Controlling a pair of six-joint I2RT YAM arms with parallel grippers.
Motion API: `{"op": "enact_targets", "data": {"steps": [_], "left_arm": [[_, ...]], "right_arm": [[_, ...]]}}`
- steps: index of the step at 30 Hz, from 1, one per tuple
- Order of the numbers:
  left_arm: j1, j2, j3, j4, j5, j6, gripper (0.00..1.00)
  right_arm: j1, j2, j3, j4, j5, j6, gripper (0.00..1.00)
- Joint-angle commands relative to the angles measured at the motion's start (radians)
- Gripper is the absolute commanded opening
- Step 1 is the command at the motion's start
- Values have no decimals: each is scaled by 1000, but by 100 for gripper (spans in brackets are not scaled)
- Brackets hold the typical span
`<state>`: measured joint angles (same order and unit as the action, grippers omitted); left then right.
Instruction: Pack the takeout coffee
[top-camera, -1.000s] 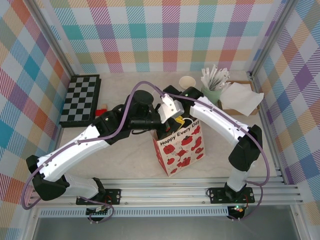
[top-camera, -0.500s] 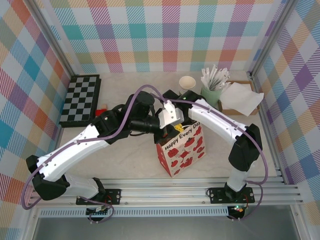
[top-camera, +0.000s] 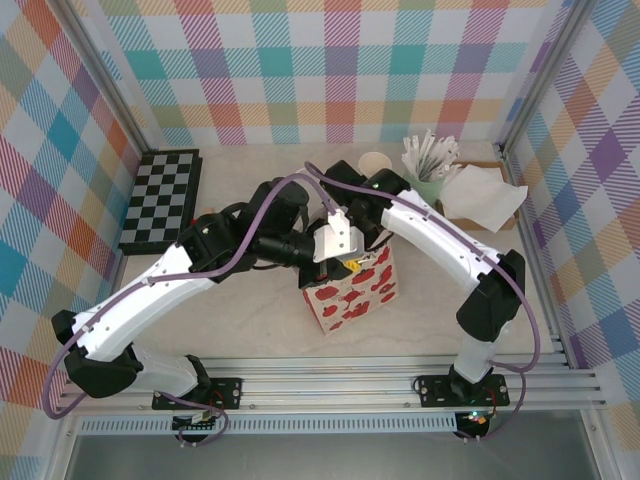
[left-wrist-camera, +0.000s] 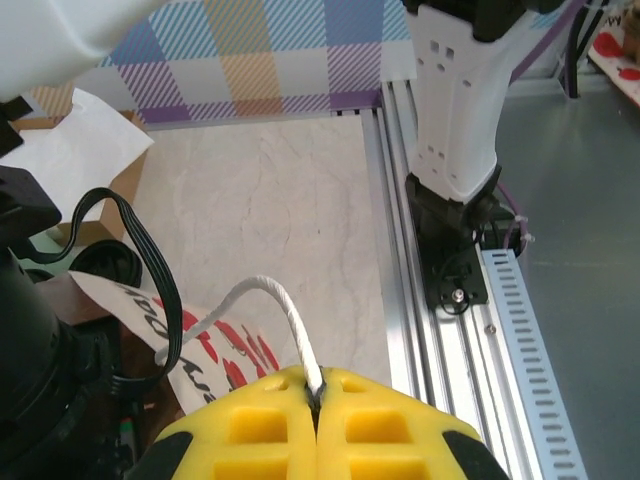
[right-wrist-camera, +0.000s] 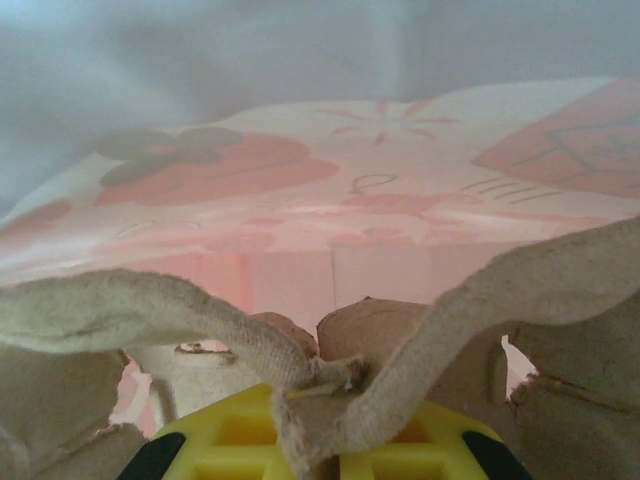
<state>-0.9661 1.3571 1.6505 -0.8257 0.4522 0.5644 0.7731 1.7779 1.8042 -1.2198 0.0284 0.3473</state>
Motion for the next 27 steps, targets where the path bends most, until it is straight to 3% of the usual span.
{"op": "enact_targets", "data": {"steps": [1,10,12,15,16,20,22,25,27], "left_arm": [[16,6,60,-63,13,102,0],[38,28,47,-53,32,78,1],[51,11,24,-15,14,26,13],[105,-73,-78,117,-23,-97,61],[133,-122,-141,192,-50,-151,69],[280,-290,-362,456,-178,-386,88],[361,-314,-386,464,-245,-503,96],[405,-295,-391,468,-420,-635,100],[443,-255,-391,469,-406,-697,100]], "right_arm": [[-5,6,3,8,-26,-9,0],[4,52,-75,-10,30,-40,0],[5,42,-75,6,13,-37,0],[5,18,-87,45,1,-31,0],[5,8,-93,58,-1,-30,0],[5,-22,-120,88,-2,-37,0],[5,-37,-132,94,0,-41,0],[5,-50,-147,99,2,-47,0],[5,-55,-154,103,3,-46,0]]}}
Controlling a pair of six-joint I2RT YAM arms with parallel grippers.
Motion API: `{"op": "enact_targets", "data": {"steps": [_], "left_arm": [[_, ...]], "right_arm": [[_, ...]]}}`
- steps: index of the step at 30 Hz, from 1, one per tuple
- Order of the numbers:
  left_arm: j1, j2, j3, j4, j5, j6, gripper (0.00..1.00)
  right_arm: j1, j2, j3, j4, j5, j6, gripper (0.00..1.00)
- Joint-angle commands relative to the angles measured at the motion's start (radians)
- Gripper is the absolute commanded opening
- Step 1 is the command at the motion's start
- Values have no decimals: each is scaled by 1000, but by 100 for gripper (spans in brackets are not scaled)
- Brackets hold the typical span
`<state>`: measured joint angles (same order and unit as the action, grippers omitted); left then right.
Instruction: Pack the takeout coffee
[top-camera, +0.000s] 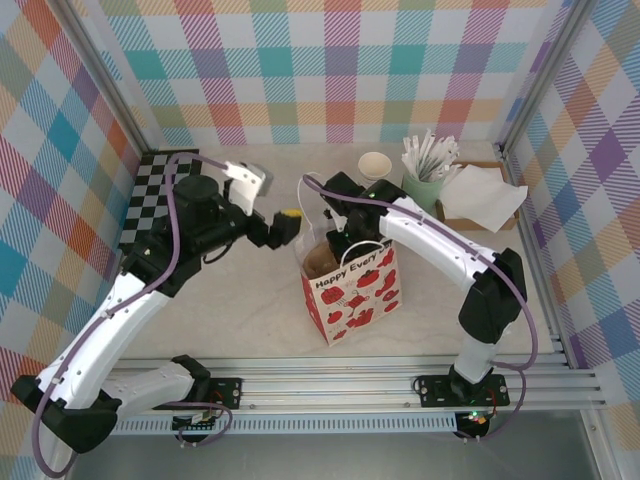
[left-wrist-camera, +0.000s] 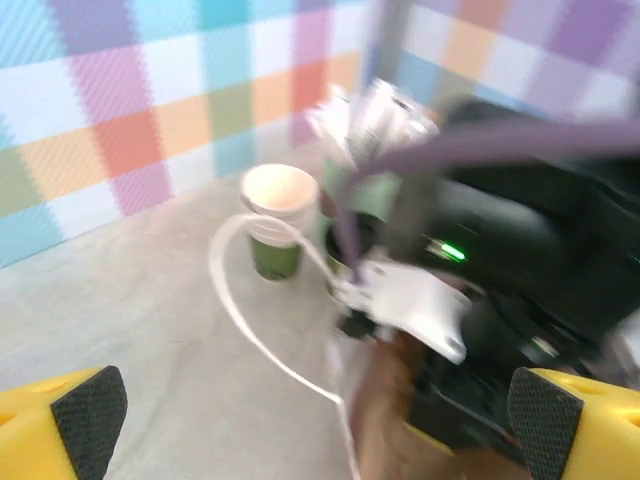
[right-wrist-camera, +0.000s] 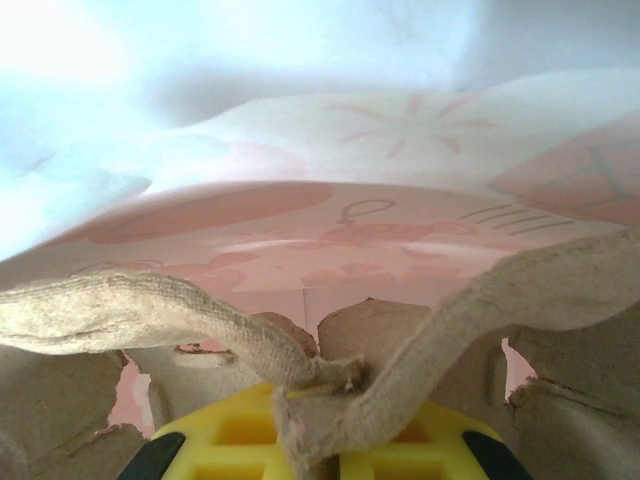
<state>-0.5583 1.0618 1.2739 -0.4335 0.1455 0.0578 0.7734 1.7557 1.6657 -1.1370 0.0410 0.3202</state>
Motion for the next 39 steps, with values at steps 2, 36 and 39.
{"op": "enact_targets", "data": {"steps": [2,36,39], "left_arm": [[55,118,36,26,-61,-219,98],[23,678,538,-207,108,-375,0],[23,684,543,-209,109,-377,0]], "right_arm": [[4,-35,-18,25,-12,-15,0],[21,-9,-34,-22,-7,-141,0],[21,18,-24,-42,24,-136,0]]}}
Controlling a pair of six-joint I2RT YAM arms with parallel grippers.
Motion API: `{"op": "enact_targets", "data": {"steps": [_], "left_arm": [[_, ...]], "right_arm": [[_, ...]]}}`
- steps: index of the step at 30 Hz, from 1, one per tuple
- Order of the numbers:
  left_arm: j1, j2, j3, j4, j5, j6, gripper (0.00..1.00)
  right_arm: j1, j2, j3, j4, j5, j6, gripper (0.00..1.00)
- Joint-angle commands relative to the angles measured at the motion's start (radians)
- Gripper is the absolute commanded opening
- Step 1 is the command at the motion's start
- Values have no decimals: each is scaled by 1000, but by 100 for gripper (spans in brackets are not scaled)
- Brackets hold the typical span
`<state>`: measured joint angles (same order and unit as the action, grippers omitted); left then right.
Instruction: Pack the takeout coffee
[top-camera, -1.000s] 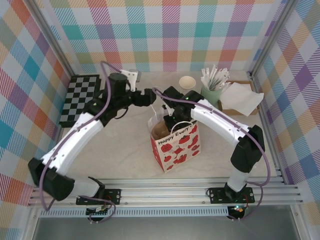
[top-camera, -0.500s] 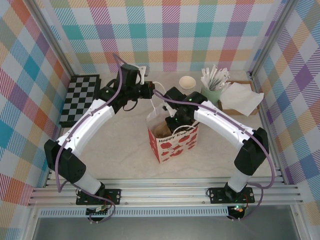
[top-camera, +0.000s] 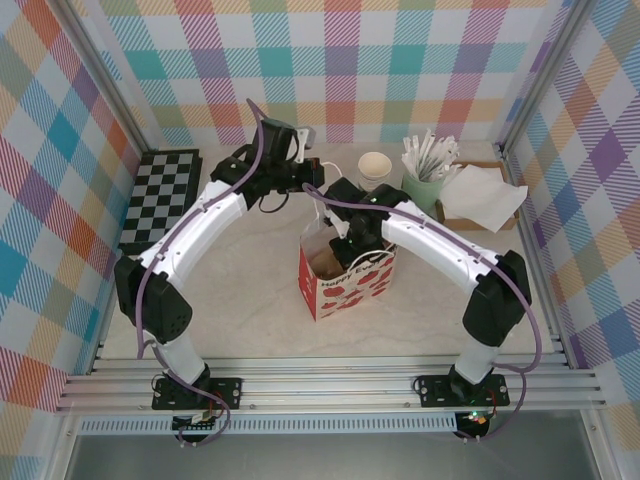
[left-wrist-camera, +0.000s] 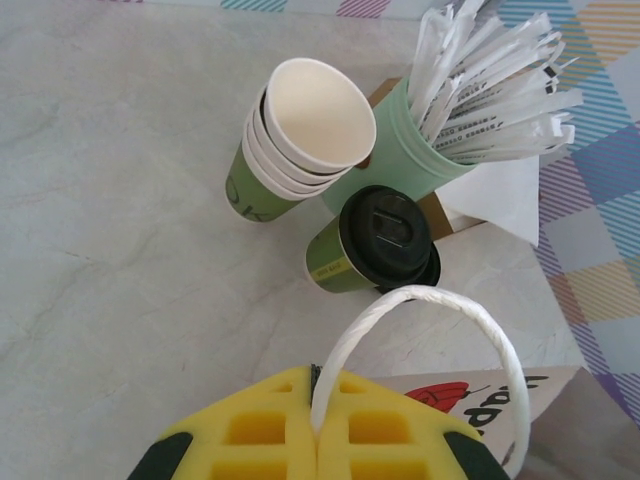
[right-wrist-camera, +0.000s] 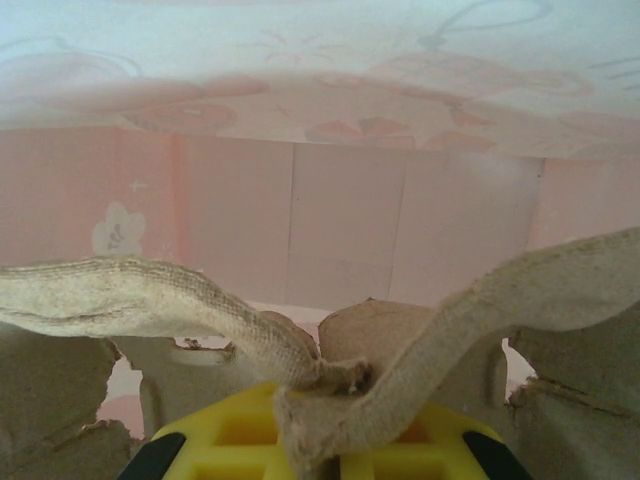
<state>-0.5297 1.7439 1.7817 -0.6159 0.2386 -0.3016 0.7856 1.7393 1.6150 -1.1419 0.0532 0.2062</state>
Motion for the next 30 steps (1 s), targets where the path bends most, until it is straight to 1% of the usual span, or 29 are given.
{"op": "enact_targets", "data": {"steps": [1,10,15,20,22,27,30], "left_arm": [[-5,2,35,-24,18,-18,0],[-6,5,37,-18,6,-6,0],[-5,-2,33,4,50,32,0],[-4,-13,38,3,62,71,0],[0,-12,54,-6,60,76,0],[11,16,113,-15,61,72,0],[11,64,168,-22,106,63,0]], "right_arm": [[9,47,33,-44,14,-14,0],[8,127,80,-103,9,33,0],[7,133,69,-96,5,21,0],[8,130,54,-89,-16,-13,0],[7,111,29,-74,-5,-27,0],[9,81,-9,-35,-42,-55,0],[12,89,-12,-23,-53,-47,0]]}}
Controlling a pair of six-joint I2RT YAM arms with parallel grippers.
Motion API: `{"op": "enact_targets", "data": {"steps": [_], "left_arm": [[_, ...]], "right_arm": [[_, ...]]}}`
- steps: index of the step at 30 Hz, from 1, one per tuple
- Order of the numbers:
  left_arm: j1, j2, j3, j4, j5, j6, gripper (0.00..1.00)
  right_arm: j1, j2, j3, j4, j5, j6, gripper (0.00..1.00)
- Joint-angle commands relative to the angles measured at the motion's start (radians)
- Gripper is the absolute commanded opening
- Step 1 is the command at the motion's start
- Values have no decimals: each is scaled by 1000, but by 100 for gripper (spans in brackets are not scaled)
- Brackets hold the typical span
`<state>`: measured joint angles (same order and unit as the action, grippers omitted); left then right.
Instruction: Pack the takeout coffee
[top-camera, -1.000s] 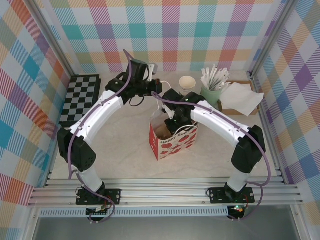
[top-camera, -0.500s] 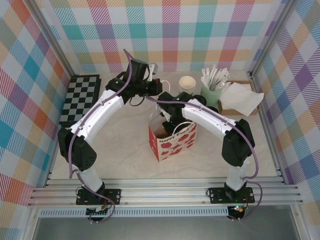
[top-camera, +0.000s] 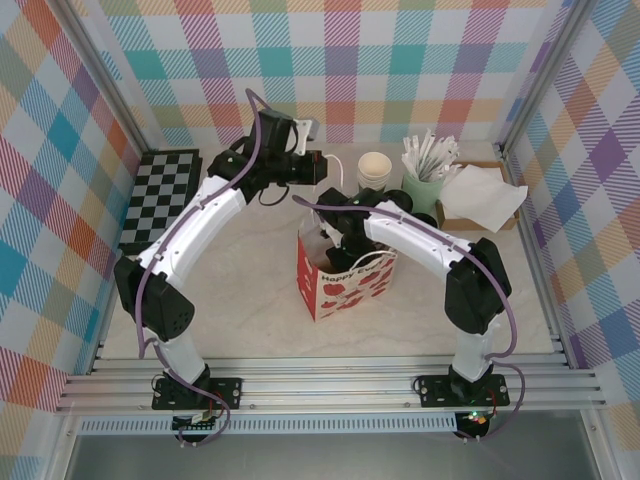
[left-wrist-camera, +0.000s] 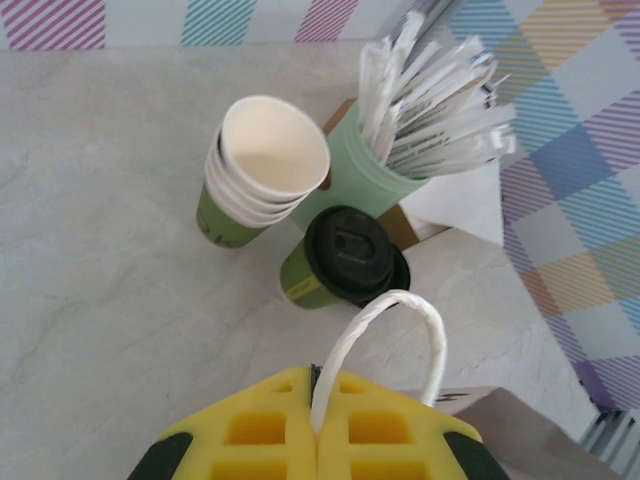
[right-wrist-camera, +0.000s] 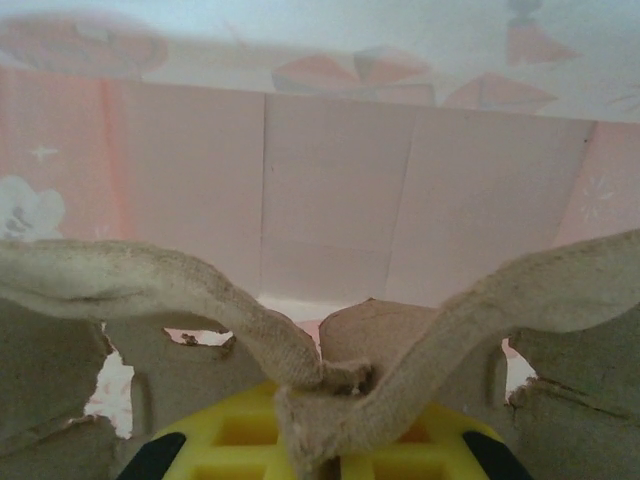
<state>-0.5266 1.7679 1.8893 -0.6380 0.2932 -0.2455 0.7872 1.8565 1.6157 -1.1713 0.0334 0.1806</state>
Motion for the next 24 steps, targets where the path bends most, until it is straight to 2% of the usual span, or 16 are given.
{"op": "enact_targets", "data": {"steps": [1,5,11,19,24], "left_arm": [[8,56,77,-1,68,5,0],[8,73,77,-7,82,-5,0],[8,5,-44,6,35,-22,0],[16,-43,-75,7,-47,-23,0],[43,-73,-84,22,-90,-49,0]], "right_arm": [[10,-26,-18,15,-30,-10,0],[6,-20,-52,50,32,69,0],[1,-9,-61,59,40,176,0],[-11,-2,-73,46,91,175,0],[-16,-29,-93,58,78,183,0]]}}
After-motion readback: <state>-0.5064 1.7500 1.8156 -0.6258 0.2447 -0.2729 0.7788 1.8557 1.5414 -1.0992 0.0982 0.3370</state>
